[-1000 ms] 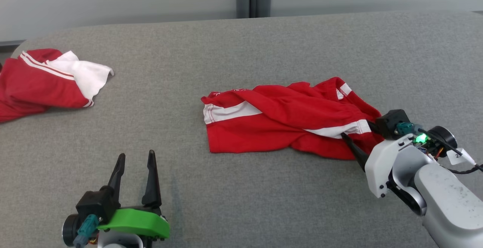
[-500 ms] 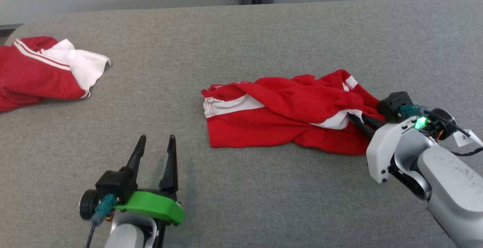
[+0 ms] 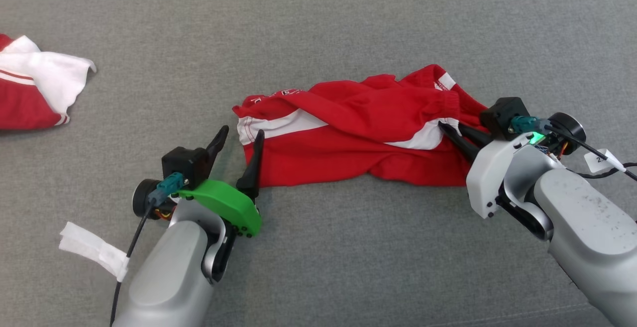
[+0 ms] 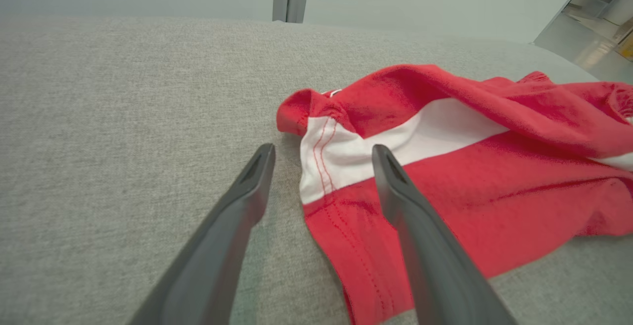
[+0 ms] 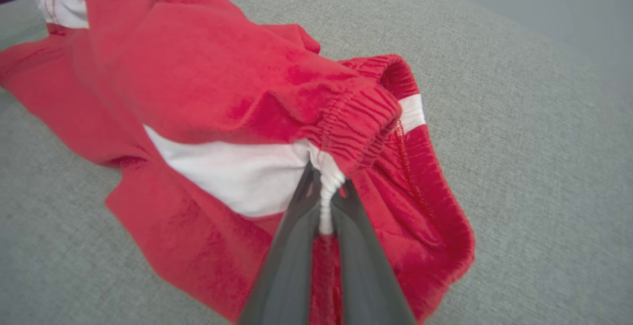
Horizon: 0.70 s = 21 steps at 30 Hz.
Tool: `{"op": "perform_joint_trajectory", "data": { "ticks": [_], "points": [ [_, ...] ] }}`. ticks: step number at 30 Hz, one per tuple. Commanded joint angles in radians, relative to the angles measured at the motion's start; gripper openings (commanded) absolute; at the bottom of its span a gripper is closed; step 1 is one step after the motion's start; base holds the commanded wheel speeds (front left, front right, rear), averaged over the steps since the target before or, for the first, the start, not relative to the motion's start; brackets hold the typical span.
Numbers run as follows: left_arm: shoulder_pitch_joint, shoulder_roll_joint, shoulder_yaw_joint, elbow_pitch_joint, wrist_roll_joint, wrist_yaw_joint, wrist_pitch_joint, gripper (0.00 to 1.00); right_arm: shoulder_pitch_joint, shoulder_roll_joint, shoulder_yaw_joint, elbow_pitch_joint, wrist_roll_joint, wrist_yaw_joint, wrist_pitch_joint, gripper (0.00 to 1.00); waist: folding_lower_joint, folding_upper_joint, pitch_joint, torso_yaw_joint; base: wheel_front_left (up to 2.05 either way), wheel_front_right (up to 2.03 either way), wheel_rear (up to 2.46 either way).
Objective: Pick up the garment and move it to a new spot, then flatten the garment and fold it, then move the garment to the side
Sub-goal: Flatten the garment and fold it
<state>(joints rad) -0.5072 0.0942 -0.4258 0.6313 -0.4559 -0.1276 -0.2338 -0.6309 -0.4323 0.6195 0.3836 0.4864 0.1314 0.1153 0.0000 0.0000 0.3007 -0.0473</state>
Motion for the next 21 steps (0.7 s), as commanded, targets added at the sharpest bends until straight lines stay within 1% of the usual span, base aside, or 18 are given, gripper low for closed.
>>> {"op": "perform_joint_trajectory", "data": {
  "ticks": [1, 4, 8, 15, 16, 17, 18, 19, 21],
  "points": [
    [-0.028, 0.009, -0.003, 0.018, -0.015, -0.005, -0.010, 1.00, -0.015, 0.000, 0.006, 0.010, -0.005, -0.001, -0.011, 0.00, 0.0000, 0.0000, 0.034, -0.027, 0.00, 0.00, 0.00],
    [-0.053, 0.010, -0.014, 0.049, -0.033, -0.005, -0.024, 1.00, -0.029, 0.006, 0.018, 0.028, -0.005, -0.001, -0.024, 0.00, 0.0000, 0.0000, 0.044, -0.032, 0.00, 0.00, 0.00],
    [-0.063, 0.006, -0.026, 0.054, -0.037, -0.005, -0.032, 1.00, -0.040, 0.011, 0.028, 0.050, -0.004, -0.001, -0.039, 0.00, 0.0000, 0.0000, 0.048, -0.031, 0.00, 0.00, 0.00],
    [-0.013, -0.003, -0.010, -0.019, -0.009, -0.005, -0.032, 1.00, -0.050, 0.019, 0.042, 0.084, 0.001, -0.001, -0.056, 0.00, 0.0000, 0.0000, 0.044, -0.025, 0.00, 0.00, 0.00],
    [-0.009, -0.004, -0.008, -0.024, -0.004, -0.005, -0.032, 0.96, -0.051, 0.021, 0.044, 0.088, 0.004, -0.001, -0.057, 0.00, 0.0000, 0.0000, 0.044, -0.025, 0.00, 0.00, 0.00],
    [-0.002, -0.006, -0.006, -0.028, -0.004, -0.005, -0.032, 0.83, -0.052, 0.022, 0.047, 0.090, 0.006, -0.001, -0.059, 0.00, 0.0000, 0.0000, 0.044, -0.025, 0.00, 0.00, 0.00],
    [0.002, -0.008, -0.004, -0.030, -0.001, -0.005, -0.032, 0.61, -0.053, 0.023, 0.049, 0.092, 0.007, -0.001, -0.061, 0.00, 0.0000, 0.0000, 0.043, -0.026, 0.00, 0.00, 0.00],
    [0.006, -0.010, -0.002, -0.030, 0.005, -0.005, -0.032, 0.50, -0.055, 0.024, 0.052, 0.095, 0.008, -0.001, -0.062, 0.00, 0.0000, 0.0000, 0.043, -0.026, 0.00, 0.00, 0.00],
    [0.011, -0.014, 0.005, -0.023, 0.007, -0.005, -0.032, 0.48, -0.057, 0.026, 0.056, 0.098, 0.011, -0.001, -0.063, 0.00, 0.0000, 0.0000, 0.045, -0.029, 0.00, 0.00, 0.00]
  ]
}}
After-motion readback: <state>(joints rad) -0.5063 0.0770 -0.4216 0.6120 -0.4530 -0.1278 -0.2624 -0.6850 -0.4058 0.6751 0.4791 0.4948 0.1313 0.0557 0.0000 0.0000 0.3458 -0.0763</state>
